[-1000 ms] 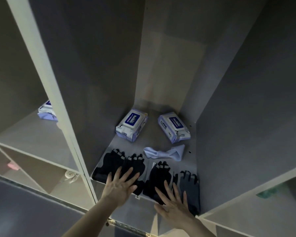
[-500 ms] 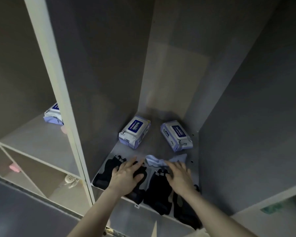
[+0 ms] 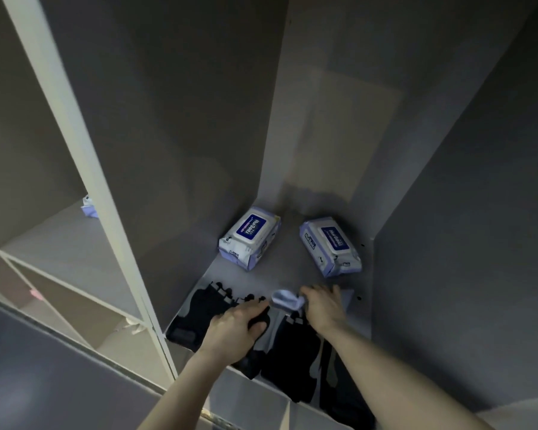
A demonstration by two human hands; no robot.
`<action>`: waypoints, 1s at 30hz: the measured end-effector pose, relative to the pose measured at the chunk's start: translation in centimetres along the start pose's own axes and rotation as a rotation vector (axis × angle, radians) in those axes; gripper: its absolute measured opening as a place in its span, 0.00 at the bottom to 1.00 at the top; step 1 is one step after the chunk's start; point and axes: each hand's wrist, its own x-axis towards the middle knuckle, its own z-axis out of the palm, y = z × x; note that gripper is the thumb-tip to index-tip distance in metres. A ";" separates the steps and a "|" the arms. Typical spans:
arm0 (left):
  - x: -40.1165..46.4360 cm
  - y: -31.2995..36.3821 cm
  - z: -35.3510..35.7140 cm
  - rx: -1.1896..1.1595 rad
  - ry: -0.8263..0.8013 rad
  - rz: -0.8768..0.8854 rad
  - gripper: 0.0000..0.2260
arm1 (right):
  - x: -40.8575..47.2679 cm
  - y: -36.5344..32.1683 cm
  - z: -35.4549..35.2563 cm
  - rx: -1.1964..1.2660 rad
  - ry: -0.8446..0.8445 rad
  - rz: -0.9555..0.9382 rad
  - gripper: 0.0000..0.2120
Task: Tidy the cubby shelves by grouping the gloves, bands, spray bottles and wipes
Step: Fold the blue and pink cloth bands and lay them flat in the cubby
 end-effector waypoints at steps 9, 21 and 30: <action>-0.4 5.3 -1.6 -0.314 0.250 0.076 0.20 | -2.7 -2.4 -8.4 1.261 0.387 0.199 0.07; -8.3 10.2 -4.7 -0.498 0.460 0.087 0.11 | -15.8 -6.8 -12.2 1.590 0.386 0.112 0.15; -13.0 10.8 -5.1 -0.106 0.648 0.294 0.05 | -20.2 -8.5 -13.3 1.234 0.573 -0.186 0.14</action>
